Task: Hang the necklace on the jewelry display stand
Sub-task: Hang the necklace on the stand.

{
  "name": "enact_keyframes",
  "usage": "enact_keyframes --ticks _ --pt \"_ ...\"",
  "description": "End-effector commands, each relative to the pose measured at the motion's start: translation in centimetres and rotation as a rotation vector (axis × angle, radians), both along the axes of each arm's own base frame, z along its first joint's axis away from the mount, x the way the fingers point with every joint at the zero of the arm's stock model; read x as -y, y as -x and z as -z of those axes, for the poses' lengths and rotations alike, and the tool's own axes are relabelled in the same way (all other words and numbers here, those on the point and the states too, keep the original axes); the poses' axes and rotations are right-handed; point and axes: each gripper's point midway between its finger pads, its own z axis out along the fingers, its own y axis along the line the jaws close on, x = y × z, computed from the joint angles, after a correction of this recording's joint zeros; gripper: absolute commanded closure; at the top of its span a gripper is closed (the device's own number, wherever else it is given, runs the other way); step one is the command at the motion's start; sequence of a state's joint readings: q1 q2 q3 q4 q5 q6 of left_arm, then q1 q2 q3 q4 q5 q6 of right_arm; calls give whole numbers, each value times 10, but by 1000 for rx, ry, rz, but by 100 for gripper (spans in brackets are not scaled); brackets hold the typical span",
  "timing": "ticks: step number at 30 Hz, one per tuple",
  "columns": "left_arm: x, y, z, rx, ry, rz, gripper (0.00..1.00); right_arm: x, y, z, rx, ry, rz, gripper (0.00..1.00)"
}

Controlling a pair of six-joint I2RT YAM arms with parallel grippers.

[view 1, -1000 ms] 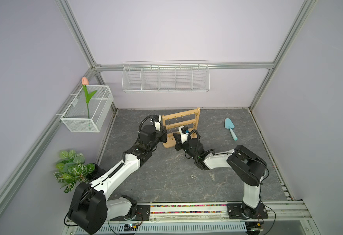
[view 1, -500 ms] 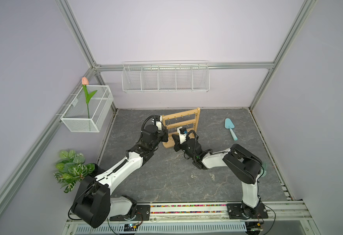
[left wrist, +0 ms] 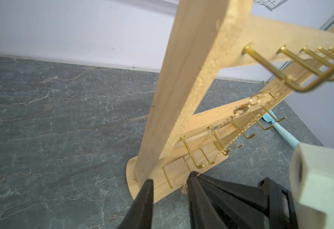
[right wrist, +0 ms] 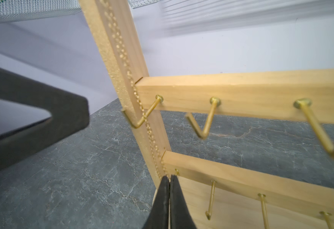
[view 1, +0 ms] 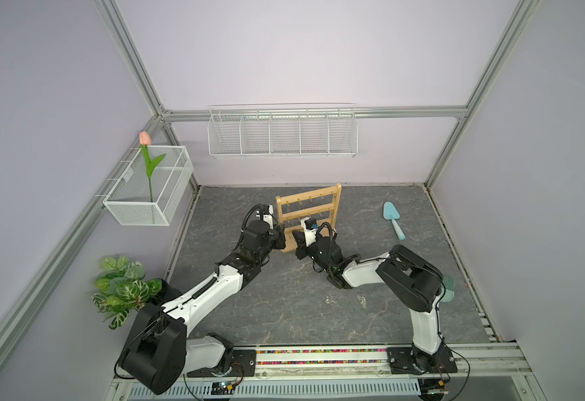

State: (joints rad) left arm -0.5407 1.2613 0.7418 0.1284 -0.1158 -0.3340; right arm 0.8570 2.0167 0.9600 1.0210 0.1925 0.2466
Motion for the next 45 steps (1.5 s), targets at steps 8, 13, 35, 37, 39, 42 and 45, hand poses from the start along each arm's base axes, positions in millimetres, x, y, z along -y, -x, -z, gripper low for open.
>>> enact_keyframes --ticks 8,13,35,37,39,42,45 --pt "8 8 41 -64 179 -14 61 -1 -3 -6 13 -39 -2 93" --pt "20 0 45 -30 228 18 57 -1 -2 -10 21 -37 -4 93" --pt "35 -26 54 -2 268 9 62 -2 0 -8 10 -57 -19 93" --pt "36 -27 55 -5 271 11 64 -1 0 -8 10 -57 -18 93" --pt "37 -27 56 -8 273 9 65 0 0 -7 7 -58 -16 93" --pt "40 -28 56 -8 285 20 67 1 0 -8 9 -62 -15 93" --pt "44 -29 56 -8 308 38 69 2 0 -8 7 -68 -15 93"
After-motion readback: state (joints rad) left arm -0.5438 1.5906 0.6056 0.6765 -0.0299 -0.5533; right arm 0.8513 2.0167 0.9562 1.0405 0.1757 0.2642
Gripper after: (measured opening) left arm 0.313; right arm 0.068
